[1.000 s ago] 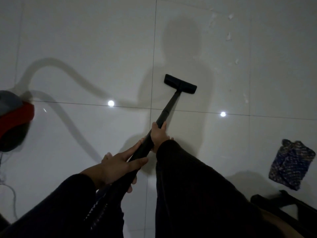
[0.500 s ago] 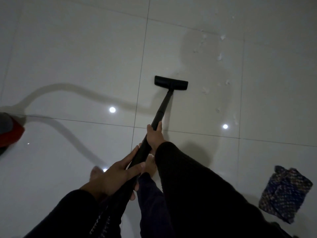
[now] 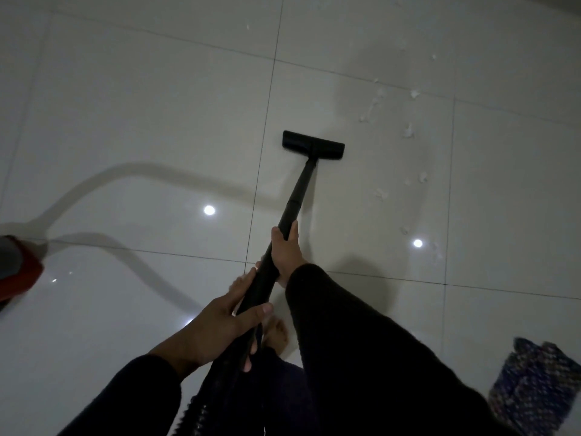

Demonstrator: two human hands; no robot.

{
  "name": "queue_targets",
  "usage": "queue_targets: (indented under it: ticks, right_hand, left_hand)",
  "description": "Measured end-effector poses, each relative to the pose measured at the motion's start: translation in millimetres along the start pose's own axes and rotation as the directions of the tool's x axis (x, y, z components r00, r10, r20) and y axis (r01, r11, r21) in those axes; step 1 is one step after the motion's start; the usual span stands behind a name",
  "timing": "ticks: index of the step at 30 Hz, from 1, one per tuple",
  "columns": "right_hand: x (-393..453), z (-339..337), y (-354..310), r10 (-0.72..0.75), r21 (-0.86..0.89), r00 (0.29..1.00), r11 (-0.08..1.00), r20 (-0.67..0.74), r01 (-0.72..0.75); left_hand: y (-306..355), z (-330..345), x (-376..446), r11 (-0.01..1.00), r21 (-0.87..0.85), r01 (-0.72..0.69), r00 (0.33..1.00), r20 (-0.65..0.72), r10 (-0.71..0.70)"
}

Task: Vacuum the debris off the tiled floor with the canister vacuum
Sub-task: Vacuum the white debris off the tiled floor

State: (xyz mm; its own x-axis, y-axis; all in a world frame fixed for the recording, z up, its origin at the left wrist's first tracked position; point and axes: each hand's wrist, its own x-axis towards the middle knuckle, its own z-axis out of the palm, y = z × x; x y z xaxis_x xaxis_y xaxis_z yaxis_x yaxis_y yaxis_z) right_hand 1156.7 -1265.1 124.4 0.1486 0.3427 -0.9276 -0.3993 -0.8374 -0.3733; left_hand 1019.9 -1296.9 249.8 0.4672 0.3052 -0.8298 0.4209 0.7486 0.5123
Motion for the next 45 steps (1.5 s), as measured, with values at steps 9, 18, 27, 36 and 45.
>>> queue_targets:
  ticks: [9,18,27,36,45]
  right_hand:
    - [17.7,7.8,-35.2,-0.015,0.033,1.0,0.999,-0.022,0.016]
    - [38.7,7.7,-82.0,-0.014,0.032,1.0,0.999,-0.022,0.015]
    - [72.9,-2.0,-167.2,0.007,-0.104,0.999,0.995,0.04,-0.003]
    - [108.9,-17.1,-244.7,0.033,-0.138,0.998,0.99,0.06,-0.024]
    - [143.8,-12.0,-301.1,0.017,-0.066,0.997,0.998,0.075,-0.012]
  left_hand:
    - [32.6,-23.2,20.3,1.0,0.007,-0.007,0.999,0.031,0.007]
    - [67.8,-33.5,52.8,1.0,0.012,-0.007,1.0,0.013,0.007]
    - [137.0,-31.2,95.4,0.999,-0.038,-0.024,0.999,-0.046,0.022]
    - [204.9,-32.8,143.5,0.998,-0.057,0.008,0.998,-0.068,-0.012]
    - [257.5,-56.4,180.8,0.999,-0.013,0.035,0.996,-0.085,-0.036]
